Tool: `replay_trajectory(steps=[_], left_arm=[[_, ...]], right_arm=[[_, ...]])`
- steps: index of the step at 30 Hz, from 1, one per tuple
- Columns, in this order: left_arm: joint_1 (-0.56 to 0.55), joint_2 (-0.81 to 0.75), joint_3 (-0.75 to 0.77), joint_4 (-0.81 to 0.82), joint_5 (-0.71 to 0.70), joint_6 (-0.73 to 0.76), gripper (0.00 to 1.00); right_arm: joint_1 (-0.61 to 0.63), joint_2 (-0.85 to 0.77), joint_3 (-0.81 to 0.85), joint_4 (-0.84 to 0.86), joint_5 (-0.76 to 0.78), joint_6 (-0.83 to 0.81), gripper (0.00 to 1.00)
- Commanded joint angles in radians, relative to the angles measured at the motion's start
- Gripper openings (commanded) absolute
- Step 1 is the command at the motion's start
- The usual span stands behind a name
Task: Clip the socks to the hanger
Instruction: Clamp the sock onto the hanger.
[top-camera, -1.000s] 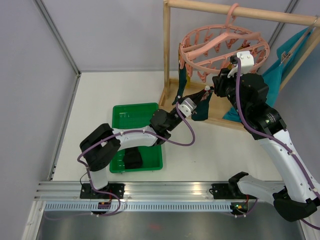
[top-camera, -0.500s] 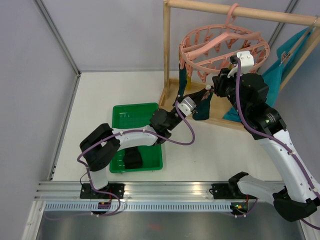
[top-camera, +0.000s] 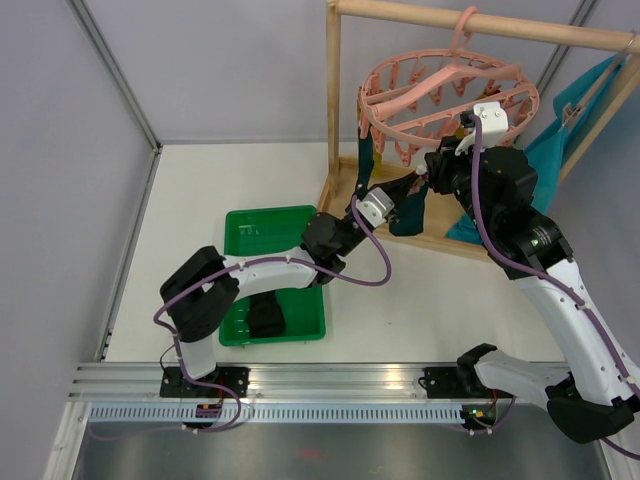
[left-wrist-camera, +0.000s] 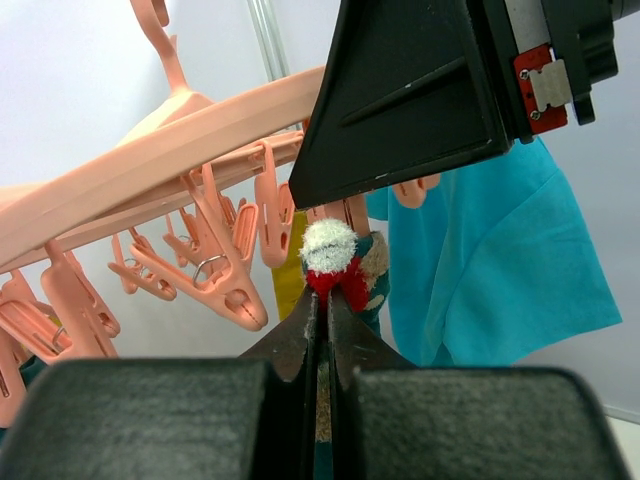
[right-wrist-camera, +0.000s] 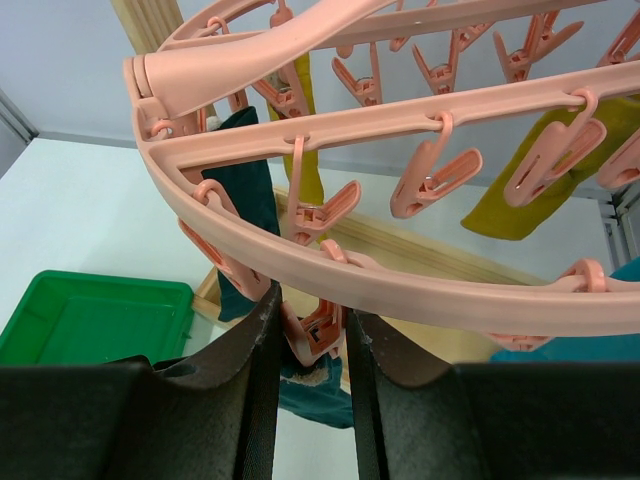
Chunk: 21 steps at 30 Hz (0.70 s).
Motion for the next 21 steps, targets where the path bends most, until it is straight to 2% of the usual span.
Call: replay_trajectory(steps=[1,12,15,21], left_arm=[[-0.002,0.005,0.044,0.032,0.018,-0.047,0.02],[-0.001,-0.004,0.046,0.027,0.003,-0.039,0.02],[-0.002,-0.004,0.05,0.025,0.003,-0.04,0.02],[-0.002,-0.001,0.062,0.006,-0.027,-0.039,0.02]], right_arm=[[-0.004,0.001,0.037,0.039,0.015,-0.013,0.0],[-0.004,-0.004,0.035,0.039,0.013,-0.01,0.01],[-0.004,-0.002,0.034,0.036,0.013,-0.004,0.08],[-0.003,-0.019,0.035,0.03,0.001,0.007,0.29]])
